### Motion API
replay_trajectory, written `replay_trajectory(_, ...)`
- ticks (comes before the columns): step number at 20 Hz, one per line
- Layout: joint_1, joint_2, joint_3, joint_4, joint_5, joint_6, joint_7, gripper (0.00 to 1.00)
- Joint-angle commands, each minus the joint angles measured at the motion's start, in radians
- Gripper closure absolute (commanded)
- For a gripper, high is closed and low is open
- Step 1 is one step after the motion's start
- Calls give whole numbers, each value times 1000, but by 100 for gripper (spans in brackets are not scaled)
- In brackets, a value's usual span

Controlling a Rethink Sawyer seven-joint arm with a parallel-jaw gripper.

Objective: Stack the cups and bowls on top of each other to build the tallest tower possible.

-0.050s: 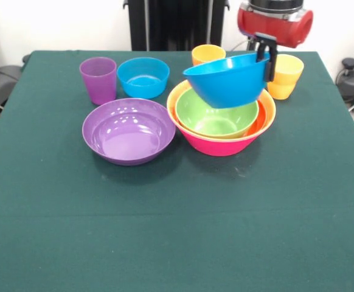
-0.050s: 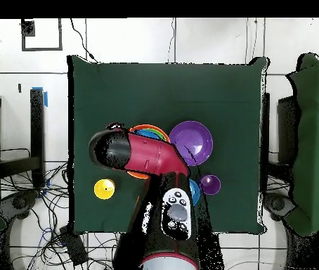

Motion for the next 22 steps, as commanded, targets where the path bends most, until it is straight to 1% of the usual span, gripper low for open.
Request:
replay_trajectory(1,13,76,51,1,33,-14,163,100)
replay_trajectory(4,-3,85,65,16,34,-44,145,100)
replay_trajectory(7,-17,78,70,31,31,-54,132,100)
replay_trajectory(12,-51,44,83,75,22,-59,104,100)
replay_trajectory(16,-77,35,101,104,13,-84,89,100)
replay_trajectory(22,-81,33,102,134,0,-130,98,100)
